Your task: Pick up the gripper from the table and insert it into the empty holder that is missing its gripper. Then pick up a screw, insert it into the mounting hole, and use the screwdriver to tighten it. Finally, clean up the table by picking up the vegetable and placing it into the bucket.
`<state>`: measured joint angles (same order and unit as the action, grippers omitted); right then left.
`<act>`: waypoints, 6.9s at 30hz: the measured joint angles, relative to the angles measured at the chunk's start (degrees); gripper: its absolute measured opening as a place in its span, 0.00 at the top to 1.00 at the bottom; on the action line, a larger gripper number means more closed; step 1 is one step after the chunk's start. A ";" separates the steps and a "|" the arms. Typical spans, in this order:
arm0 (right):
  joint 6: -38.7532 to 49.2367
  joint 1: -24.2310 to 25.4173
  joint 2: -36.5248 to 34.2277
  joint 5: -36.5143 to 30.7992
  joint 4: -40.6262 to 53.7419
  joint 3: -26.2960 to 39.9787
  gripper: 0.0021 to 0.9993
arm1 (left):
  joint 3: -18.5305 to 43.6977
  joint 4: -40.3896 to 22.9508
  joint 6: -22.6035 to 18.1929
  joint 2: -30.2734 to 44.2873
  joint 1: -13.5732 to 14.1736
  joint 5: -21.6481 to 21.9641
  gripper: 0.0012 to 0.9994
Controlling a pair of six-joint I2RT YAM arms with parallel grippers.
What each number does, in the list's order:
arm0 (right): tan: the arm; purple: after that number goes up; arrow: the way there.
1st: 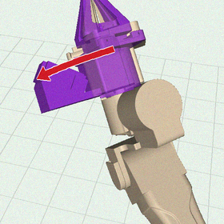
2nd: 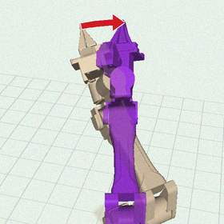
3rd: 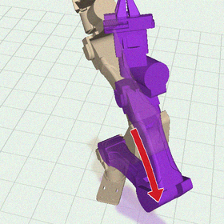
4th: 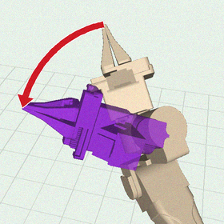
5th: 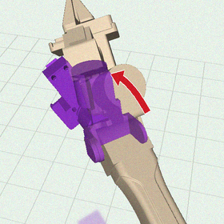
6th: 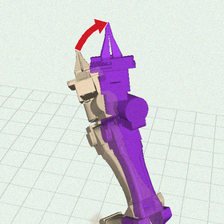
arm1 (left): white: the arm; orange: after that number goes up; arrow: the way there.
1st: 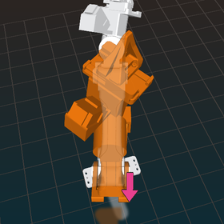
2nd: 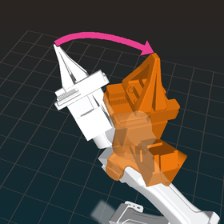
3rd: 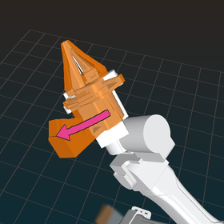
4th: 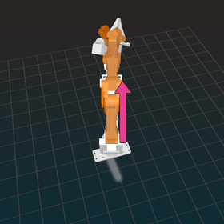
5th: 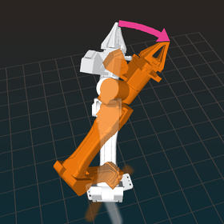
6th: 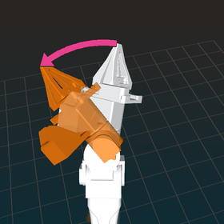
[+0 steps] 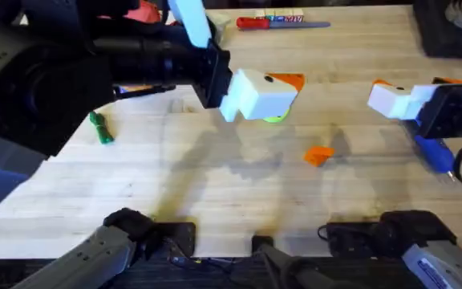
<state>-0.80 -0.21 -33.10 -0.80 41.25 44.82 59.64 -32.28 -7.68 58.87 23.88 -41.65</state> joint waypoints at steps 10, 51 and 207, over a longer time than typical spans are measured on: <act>0.00 0.02 0.00 0.00 0.00 0.01 0.01 | -1.07 3.94 -4.29 -0.17 4.63 2.05 0.01; 0.01 0.00 0.01 0.00 0.01 0.02 0.01 | -59.32 29.28 9.94 -58.55 10.78 14.74 0.01; -37.75 -22.64 -31.69 64.18 -31.88 -8.70 1.00 | -59.32 29.30 17.64 -58.55 10.76 9.34 0.01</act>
<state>-38.54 -22.85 -64.79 63.38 9.37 36.12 0.32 -2.98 9.96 0.32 34.63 -32.32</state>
